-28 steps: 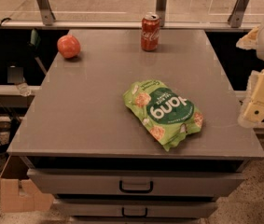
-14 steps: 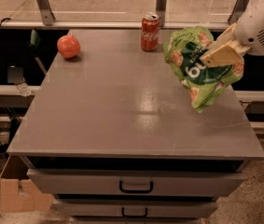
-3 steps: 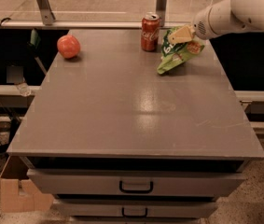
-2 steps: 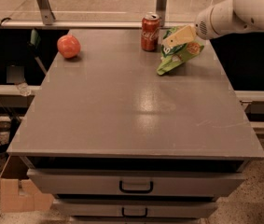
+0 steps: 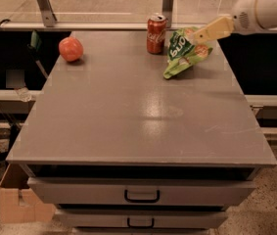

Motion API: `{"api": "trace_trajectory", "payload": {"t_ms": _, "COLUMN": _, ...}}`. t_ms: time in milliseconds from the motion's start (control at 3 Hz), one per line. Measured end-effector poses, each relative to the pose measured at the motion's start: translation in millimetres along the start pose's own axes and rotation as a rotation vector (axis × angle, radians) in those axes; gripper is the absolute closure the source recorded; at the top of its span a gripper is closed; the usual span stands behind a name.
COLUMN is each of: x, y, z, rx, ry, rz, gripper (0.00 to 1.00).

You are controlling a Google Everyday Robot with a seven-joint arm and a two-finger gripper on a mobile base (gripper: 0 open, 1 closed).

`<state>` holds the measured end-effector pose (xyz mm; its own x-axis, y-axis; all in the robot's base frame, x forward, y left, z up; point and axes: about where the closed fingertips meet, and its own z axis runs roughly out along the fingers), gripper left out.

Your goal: Move green rice chip bag near coke can

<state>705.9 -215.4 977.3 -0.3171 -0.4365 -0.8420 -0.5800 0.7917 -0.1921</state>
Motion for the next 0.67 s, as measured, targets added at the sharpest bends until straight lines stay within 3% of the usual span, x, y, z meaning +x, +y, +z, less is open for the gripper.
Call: {"api": "trace_trajectory", "payload": {"t_ms": 667, "x": 19.1, "y": 29.6, "z": -109.2, "rx": -0.174, "ry": 0.009, "rz": -0.151, "gripper": 0.0}}
